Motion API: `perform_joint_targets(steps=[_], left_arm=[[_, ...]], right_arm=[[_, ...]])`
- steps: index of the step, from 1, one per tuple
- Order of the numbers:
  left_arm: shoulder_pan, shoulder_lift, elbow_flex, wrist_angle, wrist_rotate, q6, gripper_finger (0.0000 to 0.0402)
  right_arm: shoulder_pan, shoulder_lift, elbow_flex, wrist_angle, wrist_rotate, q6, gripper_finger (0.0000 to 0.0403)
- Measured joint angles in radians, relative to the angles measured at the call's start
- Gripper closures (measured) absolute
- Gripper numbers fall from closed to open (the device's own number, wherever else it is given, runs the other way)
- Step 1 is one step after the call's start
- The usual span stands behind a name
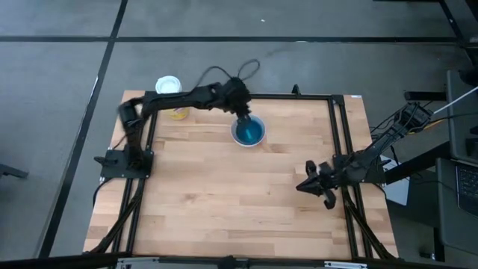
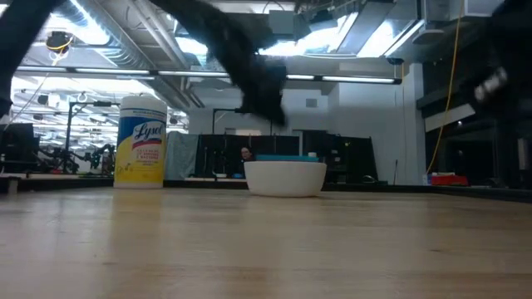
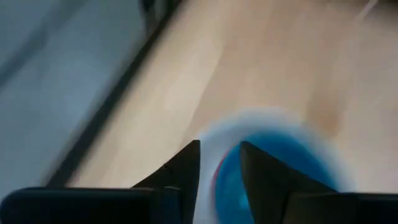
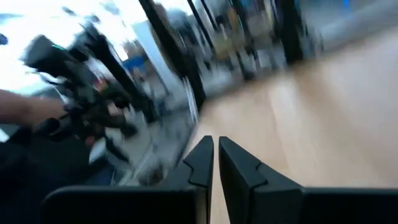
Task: Nest bowls inside each other
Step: Return to Home Position
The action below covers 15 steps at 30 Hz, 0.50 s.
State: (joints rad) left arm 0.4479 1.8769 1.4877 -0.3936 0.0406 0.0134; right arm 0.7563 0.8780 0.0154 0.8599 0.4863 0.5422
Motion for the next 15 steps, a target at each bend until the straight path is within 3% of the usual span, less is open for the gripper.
perform_joint_targets(steps=[3,5,11,15], left_arm=[[-0.003,-0.167,-0.116,0.154,0.003,-0.031,0.0316],[0.006,-0.304,-0.252,0.255,0.012,-0.041,0.0334],[0.001,-0.806,-0.73,0.626,0.058,-0.091,0.0388],[0.004,-0.991,-0.994,0.888,0.104,-0.146,0.0398]], right_arm=[[0.0,-0.01,0.002,0.221,0.027,-0.266,0.0373],[0.0,-0.042,0.002,0.242,0.066,-0.406,0.0375],[-0.029,-0.245,0.0,-0.046,0.283,-0.531,0.0384],[-0.106,-0.454,0.001,-0.19,0.245,-0.592,0.0384]])
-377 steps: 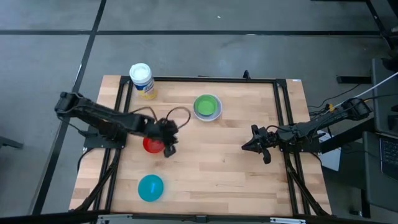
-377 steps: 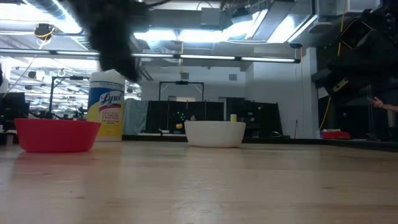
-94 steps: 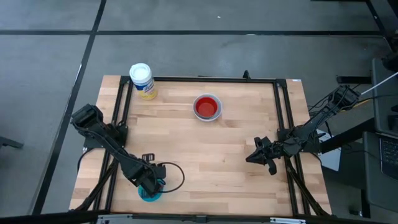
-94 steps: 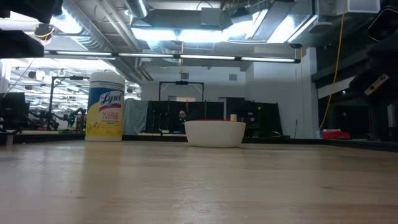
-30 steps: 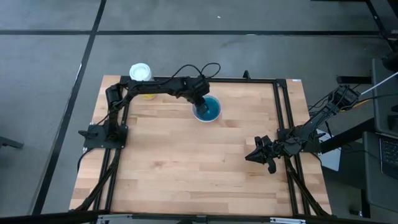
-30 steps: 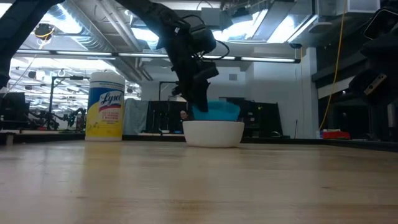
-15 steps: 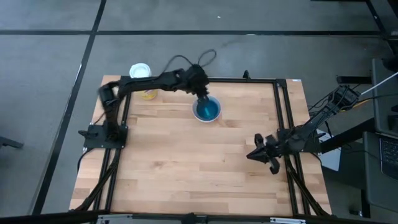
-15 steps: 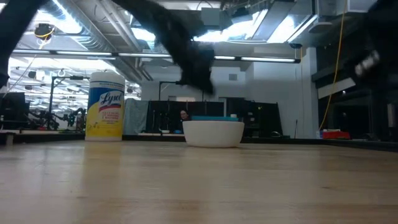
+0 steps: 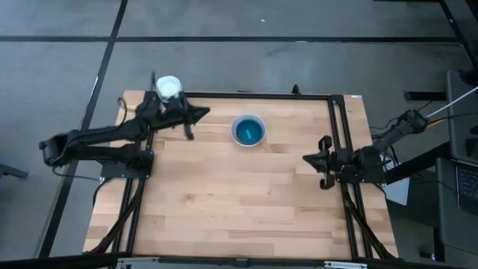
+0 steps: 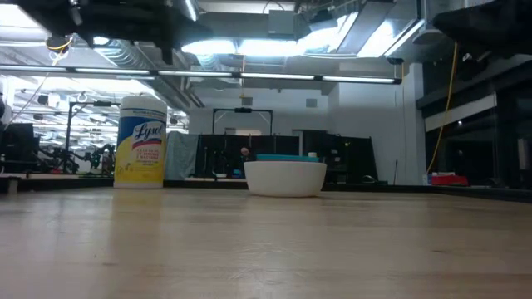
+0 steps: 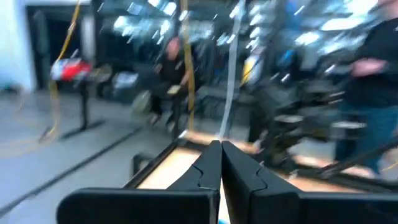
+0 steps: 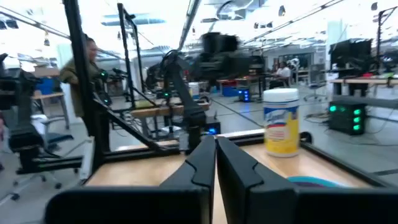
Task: Nest bowls inside each other
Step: Return to Home Position
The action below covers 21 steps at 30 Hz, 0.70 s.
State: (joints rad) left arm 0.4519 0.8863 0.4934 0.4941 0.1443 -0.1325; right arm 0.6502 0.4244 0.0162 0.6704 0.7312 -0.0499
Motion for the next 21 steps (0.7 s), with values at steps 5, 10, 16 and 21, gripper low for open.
perform_joint_targets(steps=[5,10,16,21], left_arm=[[0.001,-0.054,-0.154,0.156,0.064,0.047,0.0392],[0.051,-0.062,-0.225,0.182,0.166,0.104,0.0395],[0.171,-0.087,-0.363,0.304,0.3,0.084,0.0398],[0.351,-0.156,-0.484,0.405,0.388,0.045,0.0394]], right_arm=[[-0.111,-0.27,0.001,-0.34,-0.132,0.057,0.0383],[-0.238,-0.426,0.004,-0.606,-0.322,0.165,0.0385],[-0.367,-0.404,0.007,-0.635,-0.472,0.116,0.0392],[-0.522,-0.399,0.05,-0.779,-0.595,0.091,0.0392]])
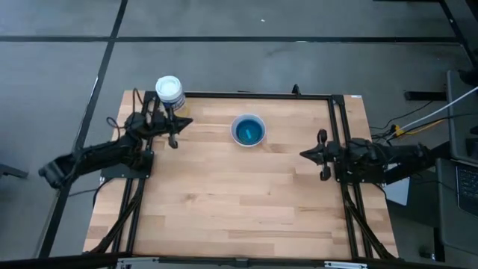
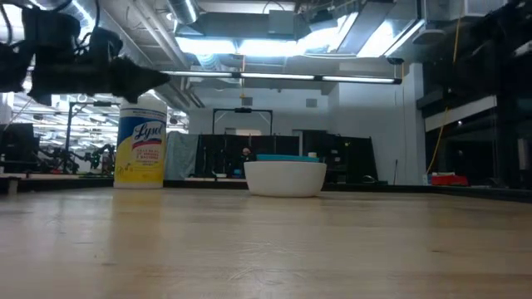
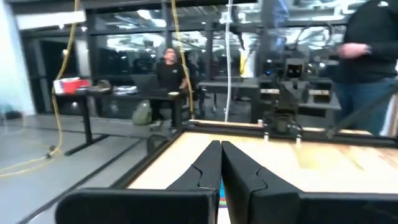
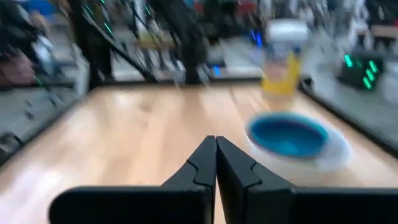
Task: Nest bowls inside each other
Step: Return to Home Position
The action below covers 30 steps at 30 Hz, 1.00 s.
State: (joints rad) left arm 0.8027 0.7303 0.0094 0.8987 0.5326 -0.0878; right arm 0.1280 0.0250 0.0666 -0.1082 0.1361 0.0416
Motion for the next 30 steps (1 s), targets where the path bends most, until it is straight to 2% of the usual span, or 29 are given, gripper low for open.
perform_joint_targets(steps=[3,6,9,11,13,16,20,24,26,30], left_arm=[[0.132,-0.037,0.0,-0.049,0.148,-0.01,0.0398],[0.261,-0.045,0.0,-0.078,0.296,-0.034,0.0399],[0.33,-0.061,-0.001,-0.169,0.338,-0.048,0.0399],[0.307,-0.083,-0.001,-0.215,0.33,-0.043,0.0399],[0.242,-0.119,-0.001,-0.232,0.274,-0.04,0.0399],[0.075,-0.179,-0.001,-0.293,0.122,-0.015,0.0399],[-0.181,-0.25,-0.001,-0.443,-0.222,0.072,0.0399],[-0.345,-0.315,-0.001,-0.48,-0.443,0.116,0.0399],[-0.375,-0.354,-0.001,-0.528,-0.489,0.112,0.0399],[-0.387,-0.489,-0.001,-0.622,-0.473,0.082,0.0399]], right_arm=[[-0.109,-0.006,0.037,-0.163,-0.071,0.027,0.0392],[-0.19,-0.026,0.04,-0.182,-0.185,0.029,0.0392],[-0.249,-0.025,0.042,-0.18,-0.214,0.039,0.0392],[-0.274,-0.025,0.042,-0.175,-0.221,0.053,0.0392],[-0.287,-0.025,0.037,-0.152,-0.233,0.069,0.0392],[-0.288,-0.025,0.032,-0.128,-0.241,0.081,0.0392],[-0.288,-0.025,0.032,-0.128,-0.229,0.065,0.0392],[-0.288,-0.025,0.032,-0.129,-0.225,0.035,0.0392],[-0.289,-0.025,0.031,-0.129,-0.223,0.028,0.0392],[-0.289,-0.026,0.031,-0.129,-0.232,0.034,0.0392]])
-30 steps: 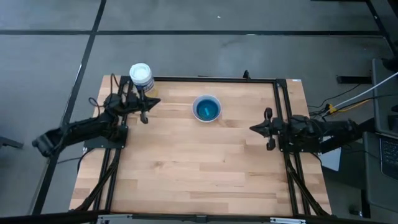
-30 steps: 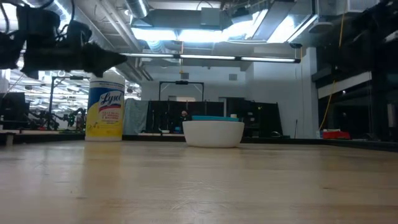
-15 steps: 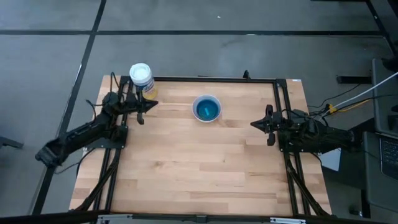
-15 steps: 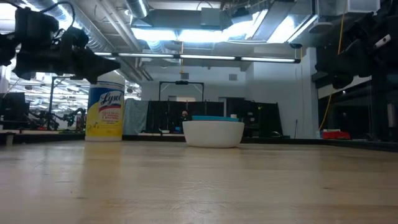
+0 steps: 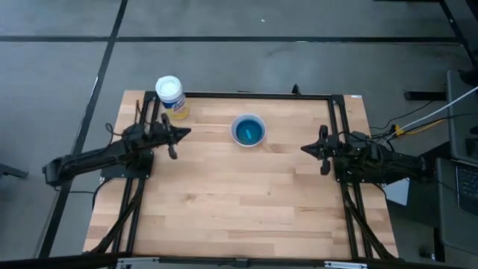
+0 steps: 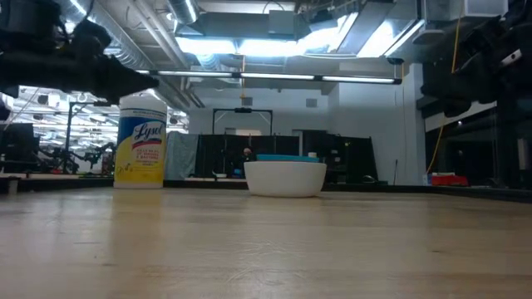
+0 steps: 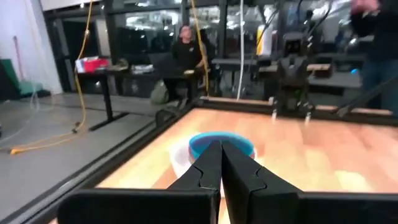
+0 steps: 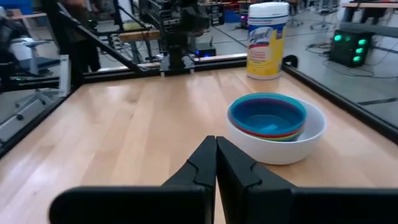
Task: Nest bowls inside each other
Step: Return to Home Position
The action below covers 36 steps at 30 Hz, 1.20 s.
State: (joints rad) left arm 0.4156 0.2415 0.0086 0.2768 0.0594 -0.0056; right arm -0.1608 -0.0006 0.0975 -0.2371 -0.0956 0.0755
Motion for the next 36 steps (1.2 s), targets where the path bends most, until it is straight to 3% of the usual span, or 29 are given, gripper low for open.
perform_joint_targets(steps=[5,15,20,23,25,30,36], left_arm=[[0.0,-0.241,0.0,-0.231,0.003,-0.051,0.0399],[-0.092,-0.241,0.0,-0.255,-0.124,0.002,0.0399],[-0.095,-0.24,0.0,-0.254,-0.132,0.018,0.0399],[-0.095,-0.231,0.0,-0.253,-0.135,0.009,0.0397],[-0.095,-0.225,0.0,-0.251,-0.145,-0.004,0.0394],[-0.095,-0.22,0.0,-0.252,-0.142,-0.007,0.0389],[-0.095,-0.22,0.0,-0.252,-0.142,-0.007,0.0393]], right_arm=[[0.0,0.0,0.0,0.012,-0.035,0.019,0.0392],[-0.04,0.0,0.0,0.101,0.003,-0.054,0.0397],[-0.097,0.0,-0.02,0.074,-0.131,-0.004,0.0393],[-0.111,0.0,-0.026,0.143,-0.156,0.022,0.0395],[-0.113,0.0,-0.029,0.145,-0.126,0.022,0.0397],[-0.113,0.001,-0.031,0.093,0.076,0.075,0.0386],[-0.113,0.0,-0.03,0.102,0.133,0.072,0.0354]])
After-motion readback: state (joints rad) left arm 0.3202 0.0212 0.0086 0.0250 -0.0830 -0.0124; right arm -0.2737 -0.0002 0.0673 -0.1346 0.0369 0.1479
